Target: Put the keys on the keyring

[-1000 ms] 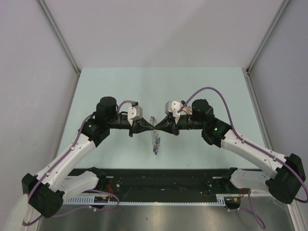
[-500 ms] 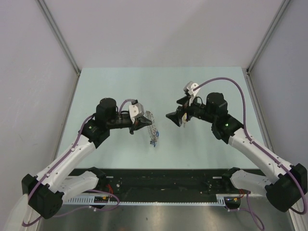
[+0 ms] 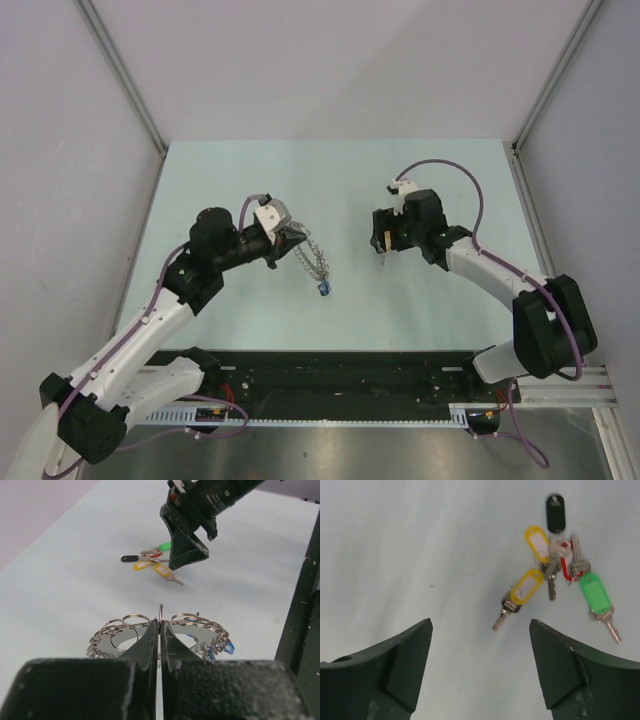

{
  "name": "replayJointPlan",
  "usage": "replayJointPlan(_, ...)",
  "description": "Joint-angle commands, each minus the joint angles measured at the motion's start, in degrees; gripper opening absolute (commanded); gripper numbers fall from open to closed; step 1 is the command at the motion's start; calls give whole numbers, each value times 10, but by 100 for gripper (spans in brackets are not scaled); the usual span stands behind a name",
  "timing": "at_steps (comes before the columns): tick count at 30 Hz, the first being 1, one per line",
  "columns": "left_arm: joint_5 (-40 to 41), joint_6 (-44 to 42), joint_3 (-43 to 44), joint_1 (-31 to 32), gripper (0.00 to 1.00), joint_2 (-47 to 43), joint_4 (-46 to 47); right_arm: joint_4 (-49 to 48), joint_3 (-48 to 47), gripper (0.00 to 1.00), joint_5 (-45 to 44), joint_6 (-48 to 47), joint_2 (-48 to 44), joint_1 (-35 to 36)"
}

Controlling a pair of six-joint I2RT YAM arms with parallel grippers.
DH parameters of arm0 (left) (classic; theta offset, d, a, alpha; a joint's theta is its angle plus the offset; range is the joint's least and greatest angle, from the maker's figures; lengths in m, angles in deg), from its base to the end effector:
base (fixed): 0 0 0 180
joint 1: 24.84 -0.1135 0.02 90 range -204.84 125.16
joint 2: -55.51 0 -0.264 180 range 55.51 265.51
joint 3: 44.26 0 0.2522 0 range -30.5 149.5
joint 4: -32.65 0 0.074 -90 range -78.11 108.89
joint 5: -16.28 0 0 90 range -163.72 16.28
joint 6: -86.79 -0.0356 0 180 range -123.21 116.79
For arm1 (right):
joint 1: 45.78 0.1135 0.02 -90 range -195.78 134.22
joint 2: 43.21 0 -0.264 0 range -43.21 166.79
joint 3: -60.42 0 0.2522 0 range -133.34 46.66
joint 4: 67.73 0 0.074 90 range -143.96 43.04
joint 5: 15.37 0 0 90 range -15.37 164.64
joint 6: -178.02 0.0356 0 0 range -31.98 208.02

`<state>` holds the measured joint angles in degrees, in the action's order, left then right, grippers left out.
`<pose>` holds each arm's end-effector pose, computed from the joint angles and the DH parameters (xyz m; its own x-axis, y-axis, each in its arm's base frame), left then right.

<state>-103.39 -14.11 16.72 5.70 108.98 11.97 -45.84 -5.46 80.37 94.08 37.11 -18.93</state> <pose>0.1763 -0.1245 0.3347 -0.0307 0.2089 -0.9775 0.8783 0.4725 0.0734 0.2732 0.1423 0.2460 -0.5806 -0.1762 -0.7949 -0.4626 0.8748 0.1440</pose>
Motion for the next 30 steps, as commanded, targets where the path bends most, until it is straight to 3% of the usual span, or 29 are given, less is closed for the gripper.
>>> replayJointPlan(1,56,17,9,2,0,-32,35,10,-21,79,-22,43,55,-15)
replayJointPlan(12,119,8,-8,3,0,-108,1,29,-102,50,-36,42,195,-24)
replayJointPlan(25,149,-12,-21,1,0,-119,-5,80,-155,43,-49,18,264,-27)
replayJointPlan(30,147,-12,-22,2,0,-119,-6,107,-155,36,-42,18,261,-22)
